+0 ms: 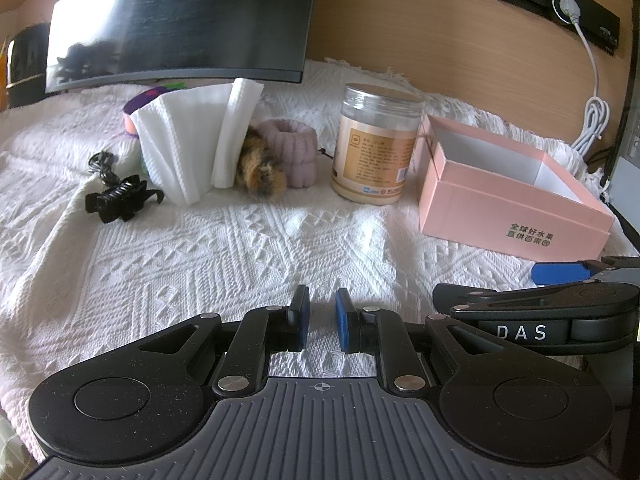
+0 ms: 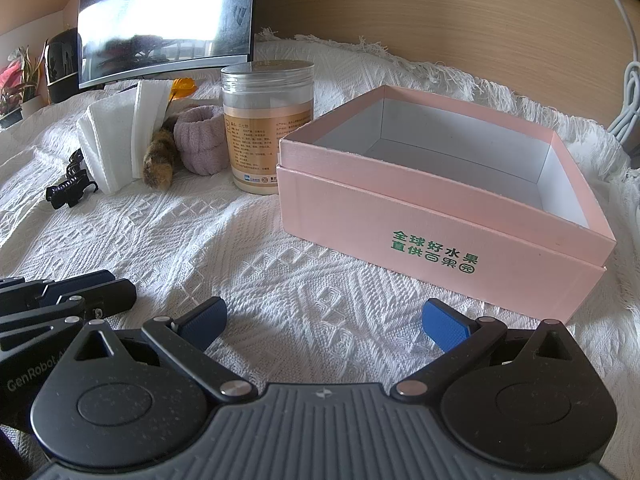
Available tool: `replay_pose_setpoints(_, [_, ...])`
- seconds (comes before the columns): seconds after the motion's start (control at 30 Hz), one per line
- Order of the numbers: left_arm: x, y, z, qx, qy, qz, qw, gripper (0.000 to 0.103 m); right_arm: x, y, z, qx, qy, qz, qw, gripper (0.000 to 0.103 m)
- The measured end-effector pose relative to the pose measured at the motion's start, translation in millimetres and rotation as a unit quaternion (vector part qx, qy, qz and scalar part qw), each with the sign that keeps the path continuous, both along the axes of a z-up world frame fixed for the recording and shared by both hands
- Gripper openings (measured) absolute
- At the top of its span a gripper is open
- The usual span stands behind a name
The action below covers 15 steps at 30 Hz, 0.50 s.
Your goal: Organize soft objects
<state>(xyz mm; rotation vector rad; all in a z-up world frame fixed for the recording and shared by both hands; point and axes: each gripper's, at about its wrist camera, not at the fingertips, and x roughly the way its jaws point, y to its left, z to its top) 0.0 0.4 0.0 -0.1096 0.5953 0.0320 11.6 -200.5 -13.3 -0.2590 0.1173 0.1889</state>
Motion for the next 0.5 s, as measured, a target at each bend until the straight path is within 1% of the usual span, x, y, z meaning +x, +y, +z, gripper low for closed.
replay_pose_setpoints(0.5, [-0.2, -1.1, 0.5, 0.0, 0.0, 0.0, 1.0, 0.016, 0.2, 0.2, -0.1, 0.0, 0.0, 0.0, 1.0, 0.103])
